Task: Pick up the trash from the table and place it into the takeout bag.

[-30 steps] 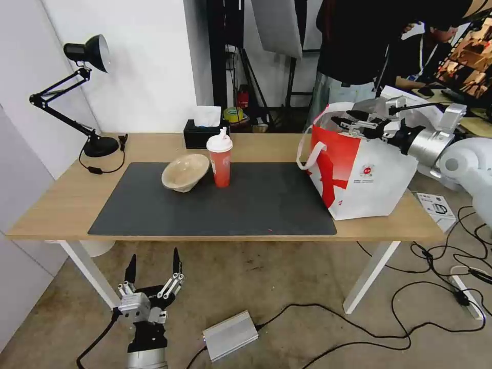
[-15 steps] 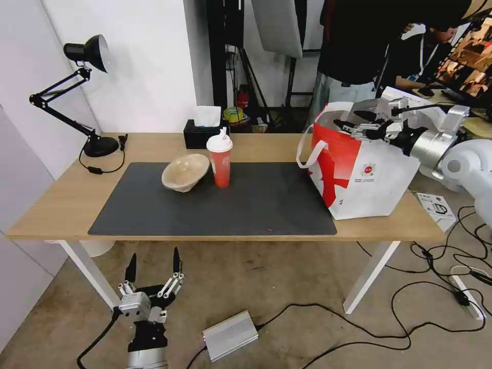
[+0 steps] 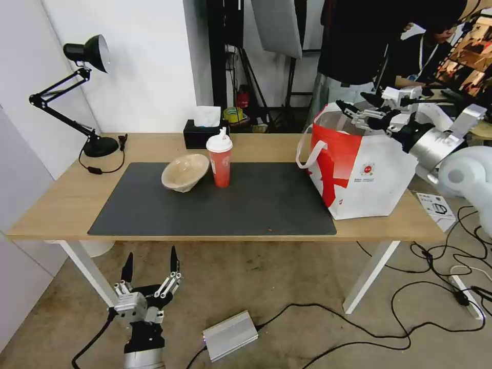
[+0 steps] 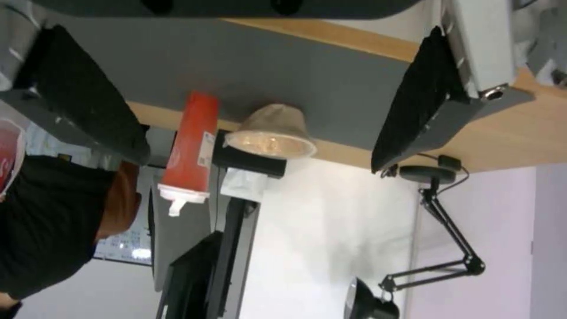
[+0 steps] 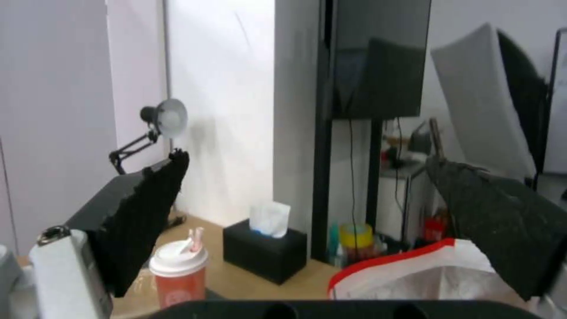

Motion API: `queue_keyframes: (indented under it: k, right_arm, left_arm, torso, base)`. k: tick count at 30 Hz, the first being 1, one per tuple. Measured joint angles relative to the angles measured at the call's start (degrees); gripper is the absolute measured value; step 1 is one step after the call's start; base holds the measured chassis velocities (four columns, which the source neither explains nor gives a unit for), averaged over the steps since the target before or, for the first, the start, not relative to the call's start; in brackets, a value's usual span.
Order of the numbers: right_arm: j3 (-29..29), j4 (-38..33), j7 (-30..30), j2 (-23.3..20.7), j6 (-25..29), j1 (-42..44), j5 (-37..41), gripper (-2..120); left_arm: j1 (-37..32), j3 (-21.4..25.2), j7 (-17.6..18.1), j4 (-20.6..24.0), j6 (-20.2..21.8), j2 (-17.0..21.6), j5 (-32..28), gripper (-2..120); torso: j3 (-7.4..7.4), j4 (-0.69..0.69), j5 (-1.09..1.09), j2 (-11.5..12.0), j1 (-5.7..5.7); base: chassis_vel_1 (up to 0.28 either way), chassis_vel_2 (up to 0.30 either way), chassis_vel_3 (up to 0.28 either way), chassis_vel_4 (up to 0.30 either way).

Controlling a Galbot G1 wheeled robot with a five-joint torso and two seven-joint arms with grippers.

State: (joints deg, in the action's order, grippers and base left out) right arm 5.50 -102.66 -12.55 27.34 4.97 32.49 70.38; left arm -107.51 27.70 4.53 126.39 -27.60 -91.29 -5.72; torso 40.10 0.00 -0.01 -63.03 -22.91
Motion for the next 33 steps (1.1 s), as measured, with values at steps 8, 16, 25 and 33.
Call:
queue_keyframes:
  k: [8, 16, 25, 33]
  right_arm:
    - [5.6, -9.0, 8.0, 2.3, 7.8, 13.6, -7.2, 100]
    - [9.9, -20.1, 18.6, 7.0, 12.1, 27.9, -16.2, 100]
    - [8.1, -26.6, 28.7, 13.3, 15.9, 40.0, -28.0, 100]
    - [5.9, -28.3, 36.3, 16.1, 16.6, 44.0, -34.0, 100]
  left_arm:
    - [-0.2, 0.1, 0.0, 0.6, -0.1, 0.0, -0.1, 100]
    - [-0.1, 0.2, 0.0, 1.1, -0.1, 0.0, -0.2, 100]
    - [0.2, 0.2, -0.1, 1.5, 0.1, 0.0, -0.1, 100]
    - [0.0, 0.5, -0.1, 1.8, 0.1, 0.0, -0.1, 100]
  torso:
    - [0.00, 0.00, 0.00, 0.0, 0.00]
    - [0.00, 0.00, 0.00, 0.0, 0.00]
    - [0.01, 0.00, -0.01, 0.0, 0.00]
    - [0.00, 0.01, 0.00, 0.0, 0.00]
  base:
    - [0.000, 0.000, 0.000, 0.000]
    - [0.000, 0.000, 0.000, 0.000]
    - [0.000, 0.000, 0.000, 0.000]
    - [0.000, 0.000, 0.000, 0.000]
